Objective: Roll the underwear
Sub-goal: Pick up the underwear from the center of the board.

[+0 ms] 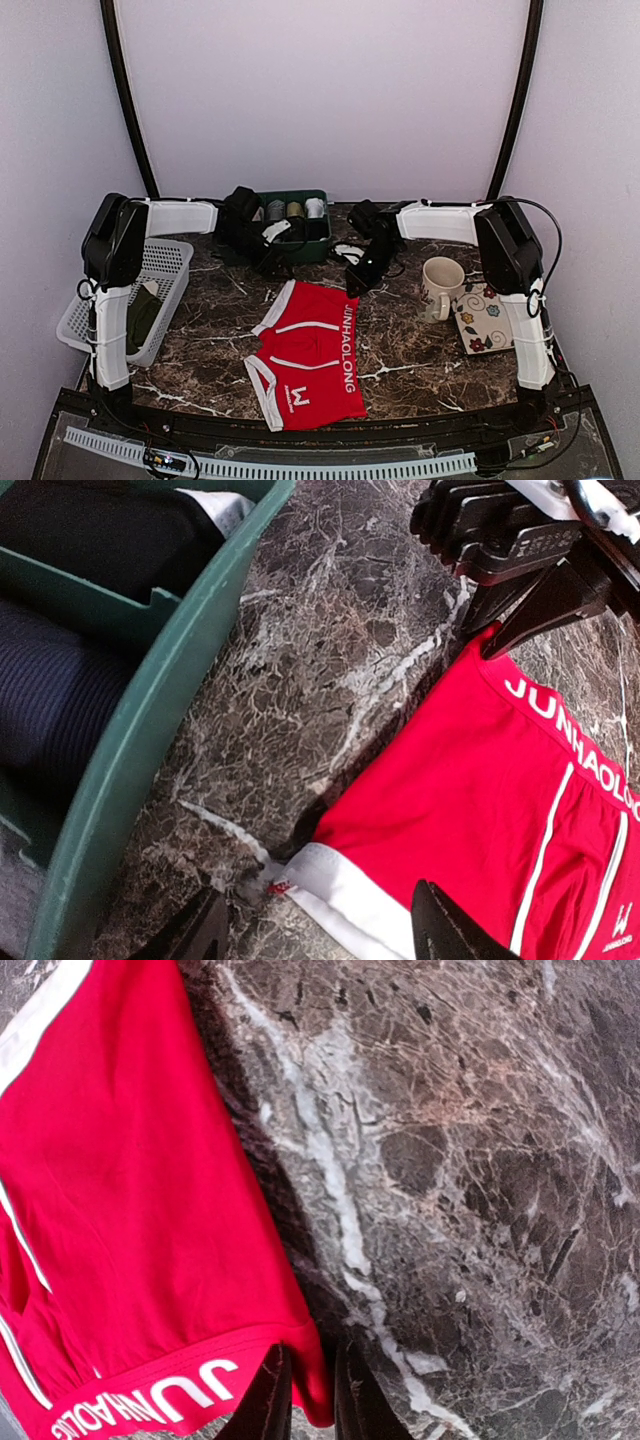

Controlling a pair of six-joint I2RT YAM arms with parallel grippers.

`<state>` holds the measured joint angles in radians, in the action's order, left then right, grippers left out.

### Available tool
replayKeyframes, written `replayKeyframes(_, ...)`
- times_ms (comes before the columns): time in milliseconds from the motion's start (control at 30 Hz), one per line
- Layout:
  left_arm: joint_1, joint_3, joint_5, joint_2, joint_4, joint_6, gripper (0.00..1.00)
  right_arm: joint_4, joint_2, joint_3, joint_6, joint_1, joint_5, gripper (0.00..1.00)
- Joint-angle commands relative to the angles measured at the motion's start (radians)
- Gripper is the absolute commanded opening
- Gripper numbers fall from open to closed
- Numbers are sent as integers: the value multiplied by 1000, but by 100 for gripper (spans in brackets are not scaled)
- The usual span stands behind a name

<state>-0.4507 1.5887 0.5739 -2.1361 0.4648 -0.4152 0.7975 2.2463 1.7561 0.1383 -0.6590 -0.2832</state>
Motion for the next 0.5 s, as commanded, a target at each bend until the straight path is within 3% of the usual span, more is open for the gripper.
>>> replayKeyframes(0,1,35,9,-24,26,-45,66,35,15,38,-7,3,13,13)
replayKeyframes(267,-2,61,33,-80,16,-31,62,46,25,52,-24,4,24,0)
replayKeyframes(467,-8,68,30,-110,26,-26,53,48,19,51,-26,4,25,0)
